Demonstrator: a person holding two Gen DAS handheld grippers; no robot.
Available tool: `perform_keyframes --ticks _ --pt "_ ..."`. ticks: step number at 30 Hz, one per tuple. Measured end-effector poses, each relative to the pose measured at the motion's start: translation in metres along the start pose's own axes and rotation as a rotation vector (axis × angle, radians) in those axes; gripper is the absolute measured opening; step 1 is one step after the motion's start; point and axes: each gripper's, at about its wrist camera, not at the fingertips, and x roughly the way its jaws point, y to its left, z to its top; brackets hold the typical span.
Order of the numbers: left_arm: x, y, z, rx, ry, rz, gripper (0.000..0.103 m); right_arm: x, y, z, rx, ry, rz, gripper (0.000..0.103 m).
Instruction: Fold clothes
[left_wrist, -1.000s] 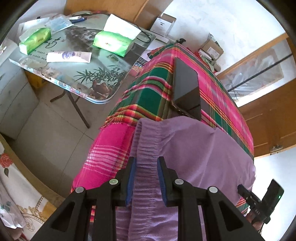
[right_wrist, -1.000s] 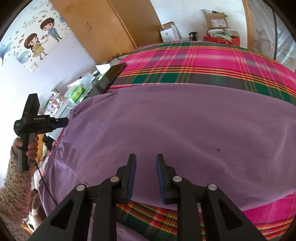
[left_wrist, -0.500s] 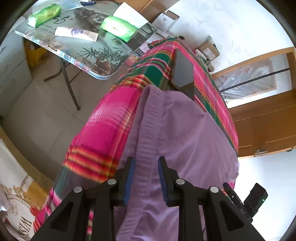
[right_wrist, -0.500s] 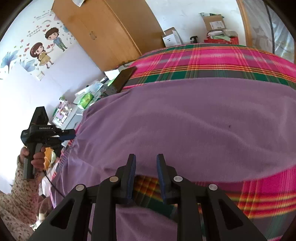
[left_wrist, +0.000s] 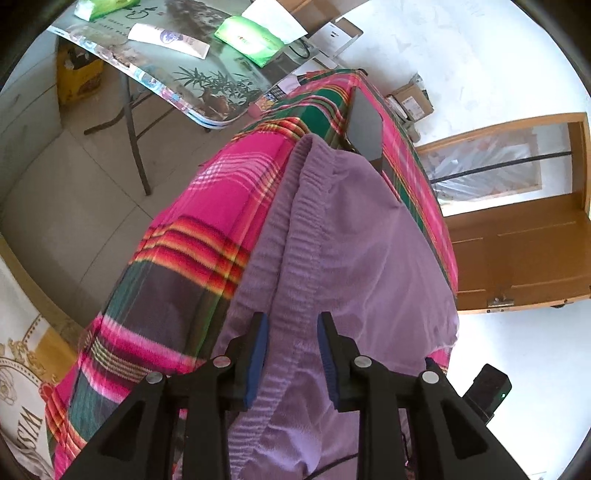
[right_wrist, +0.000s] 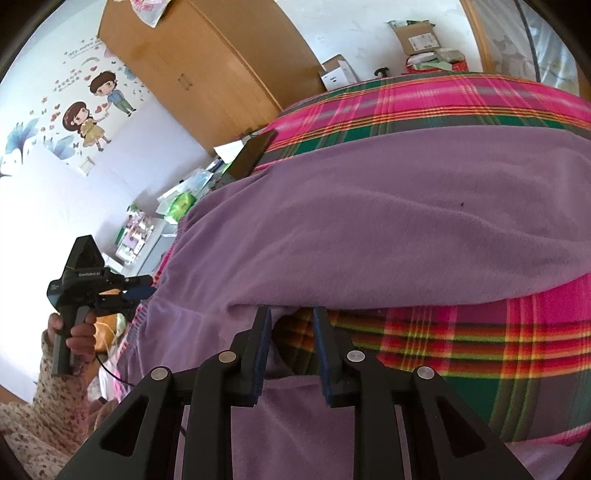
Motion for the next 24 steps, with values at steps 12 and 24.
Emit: perform_keyframes --ticks 12,24 --pt "0.008 0.019 -0.008 -0.055 0.067 -0.137 0.029 0.001 0.007 -0.009 0.01 -0.015 0.012 0.024" --pt "0.019 0.009 0.006 -0.023 0.055 -0.138 0.006 0.001 0.011 -0.011 0.022 -0.022 0.007 0.024"
